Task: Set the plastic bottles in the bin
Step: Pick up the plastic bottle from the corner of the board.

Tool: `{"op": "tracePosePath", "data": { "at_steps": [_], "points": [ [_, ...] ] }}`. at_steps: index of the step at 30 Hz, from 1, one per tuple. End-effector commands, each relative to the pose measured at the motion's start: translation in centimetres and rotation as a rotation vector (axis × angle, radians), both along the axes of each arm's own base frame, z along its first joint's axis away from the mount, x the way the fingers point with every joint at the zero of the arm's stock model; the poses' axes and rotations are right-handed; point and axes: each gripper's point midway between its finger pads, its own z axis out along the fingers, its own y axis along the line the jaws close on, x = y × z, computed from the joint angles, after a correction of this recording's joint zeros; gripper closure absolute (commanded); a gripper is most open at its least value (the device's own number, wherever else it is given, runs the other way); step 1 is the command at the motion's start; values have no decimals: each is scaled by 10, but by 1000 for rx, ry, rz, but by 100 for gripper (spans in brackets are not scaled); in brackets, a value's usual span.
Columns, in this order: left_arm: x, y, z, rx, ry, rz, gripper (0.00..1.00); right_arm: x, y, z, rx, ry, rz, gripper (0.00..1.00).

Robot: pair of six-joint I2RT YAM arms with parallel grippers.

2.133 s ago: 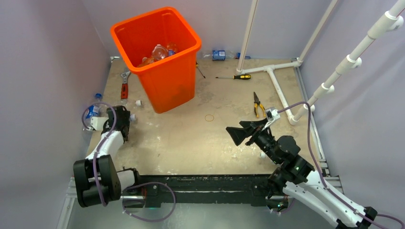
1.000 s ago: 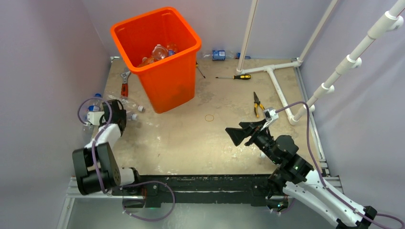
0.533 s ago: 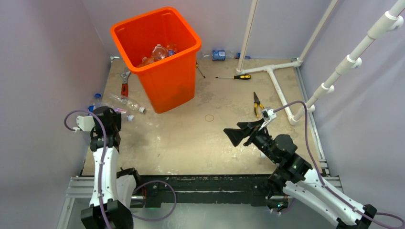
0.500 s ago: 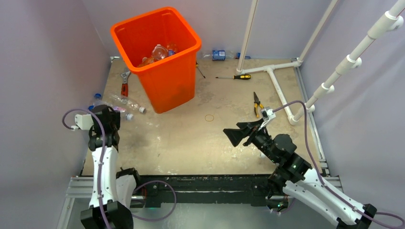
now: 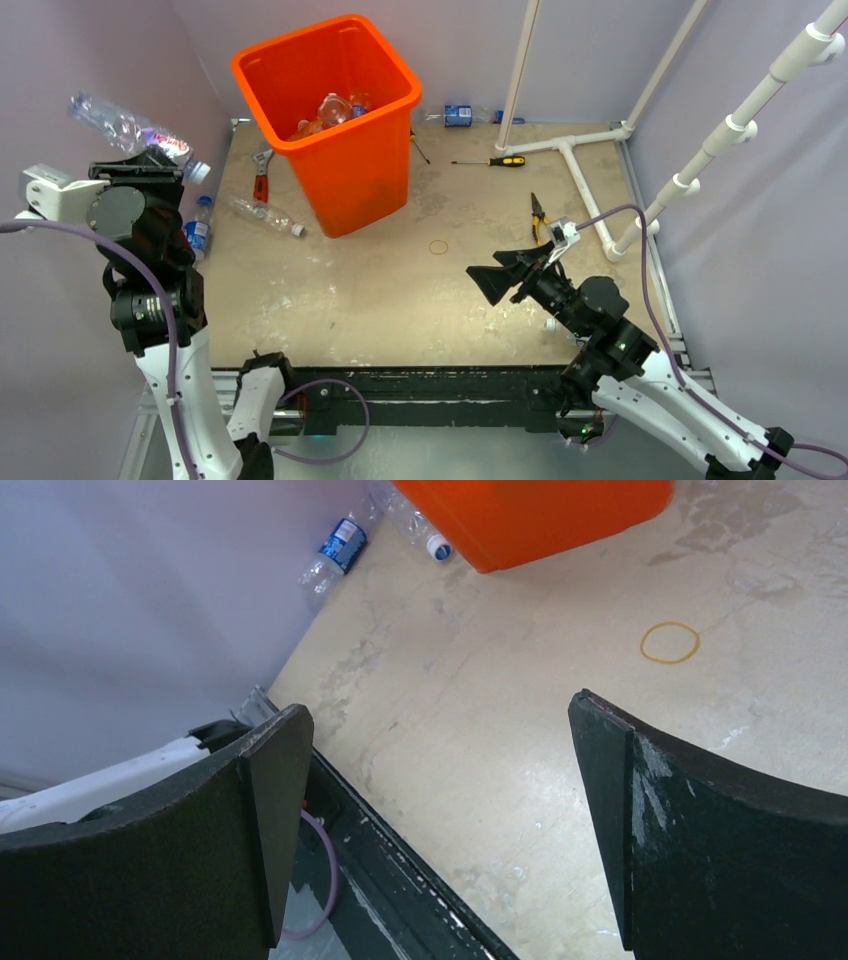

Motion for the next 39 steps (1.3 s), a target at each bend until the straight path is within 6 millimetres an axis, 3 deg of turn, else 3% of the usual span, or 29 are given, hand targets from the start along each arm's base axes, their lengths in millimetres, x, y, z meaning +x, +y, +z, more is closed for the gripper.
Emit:
{"op": "tracePosePath", "data": {
  "at_steps": [1, 4, 7, 11, 19, 24, 27, 32, 39],
  "points": [
    [18, -51, 53, 150, -117, -308, 100, -3, 4, 24, 24, -40, 27, 1],
    [26, -93, 85, 203, -248, -540, 100, -3, 8, 26, 19, -46, 45, 1],
    [22, -127, 113, 267, -373, -715, 100, -4, 12, 31, 13, -70, 69, 1],
    [11, -165, 130, 311, -528, -927, 100, -13, 22, 49, 32, -142, 148, 2],
    [20, -213, 101, 272, -575, -1188, 100, -31, 36, 99, 114, -296, 269, 2],
    [24, -282, 89, 274, -546, -1400, 100, -33, 31, 121, 144, -355, 254, 2],
    [21, -317, 82, 300, -531, -1476, 100, -34, 18, 135, 167, -388, 202, 2],
    [5, -365, 63, 359, -534, -1652, 100, -47, -20, 162, 231, -476, 97, 1],
    [-31, -406, 18, 420, -556, -1826, 100, -55, -49, 187, 276, -531, 7, 1]
  ]
}}
